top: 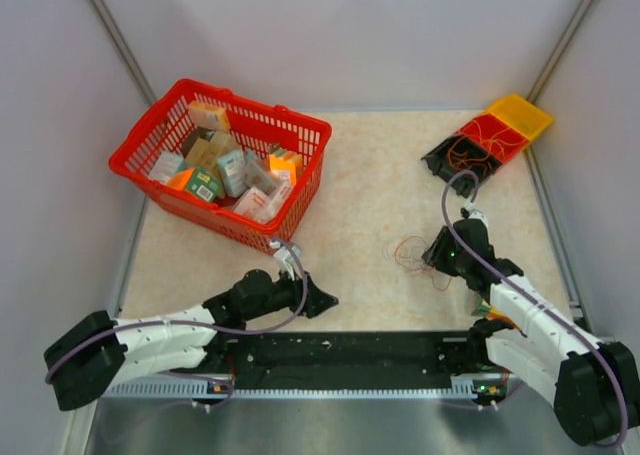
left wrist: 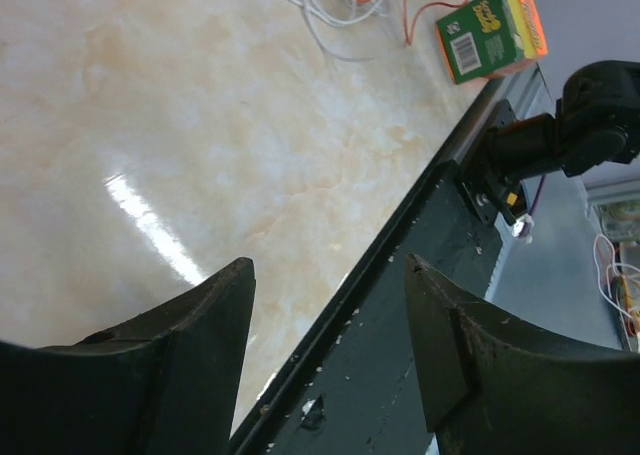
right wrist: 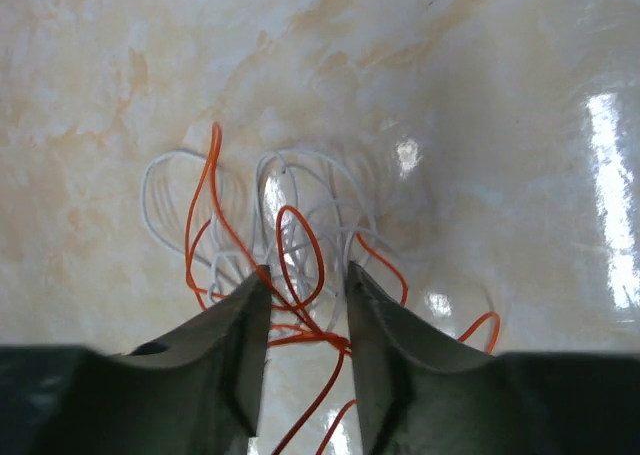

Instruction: Untangle the cables

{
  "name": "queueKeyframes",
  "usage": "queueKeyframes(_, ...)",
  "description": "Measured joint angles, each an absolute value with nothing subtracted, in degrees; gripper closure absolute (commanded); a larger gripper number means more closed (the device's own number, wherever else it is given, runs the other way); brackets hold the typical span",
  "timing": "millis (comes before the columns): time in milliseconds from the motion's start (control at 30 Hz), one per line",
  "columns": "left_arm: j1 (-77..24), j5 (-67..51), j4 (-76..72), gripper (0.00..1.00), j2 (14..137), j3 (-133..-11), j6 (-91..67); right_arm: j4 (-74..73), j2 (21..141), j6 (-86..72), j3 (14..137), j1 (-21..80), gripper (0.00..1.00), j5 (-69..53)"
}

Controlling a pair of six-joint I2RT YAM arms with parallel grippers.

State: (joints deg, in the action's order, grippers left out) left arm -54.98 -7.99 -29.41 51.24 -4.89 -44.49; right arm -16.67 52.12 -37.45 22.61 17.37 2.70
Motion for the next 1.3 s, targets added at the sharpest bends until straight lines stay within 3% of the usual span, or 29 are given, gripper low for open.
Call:
queueKeyframes(133, -58.2, -8.1, -27.6, 0.36, 53.2, -9.2, -43.6, -16.0, 50.7, -38.8, 22.1, 17.4, 0.83, -0.7)
queueKeyframes(200, -60.3, -7.7, -25.8, 0.36, 53.4, -12.3, -43.3, -16.0, 48.8, -39.1, 22.1, 17.4, 0.99, -3.0)
queueKeyframes(400, -62.4, -7.8, -20.5, 0.20, 54.0, -20.4, -43.1, -11.7, 39.6, -42.3, 21.7, 17.5, 1.00, -18.4)
queueKeyframes(600, -62.4, -10.3, -13.0, 0.19, 58.3, -33.0, -41.2, -2.5, 38.1, -47.6, 20.9, 17.5, 1.00, -33.3)
queueKeyframes(767, -62.3, -11.2, -9.4, 0.41, 63.0, -40.8, -38.9, 2.7, 38.3, -50.7, 20.4, 17.6, 1.00, -39.2)
queueKeyframes(933, -62.4, -13.6, -7.7, 0.53, 71.0, -46.1, -36.9, 6.5, 38.4, -53.5, 18.6, 18.5, 1.00, -41.3)
queueKeyframes(1067, -62.4, -15.6, -6.8, 0.56, 75.6, -47.2, -36.3, 7.7, 38.4, -54.5, 18.4, 19.7, 1.00, -41.9)
queueKeyframes(1100, -62.5, -16.2, -6.8, 0.64, 76.6, -47.4, -36.3, 7.9, 38.4, -54.6, 18.4, 19.7, 1.00, -41.9)
queueKeyframes(1167, -62.9, -17.2, -6.8, 0.91, 78.4, -47.6, -36.4, 7.9, 38.5, -54.7, 18.4, 19.8, 1.00, -41.9)
queueKeyframes(1200, -63.1, -17.3, -6.8, 1.00, 78.8, -47.6, -36.7, 8.0, 38.5, -54.7, 18.4, 19.8, 0.97, -41.9)
queueKeyframes(1300, -63.6, -17.2, -6.1, 1.00, 79.1, -47.6, -36.2, 8.0, 39.1, -54.2, 18.4, 19.8, 0.60, -41.8)
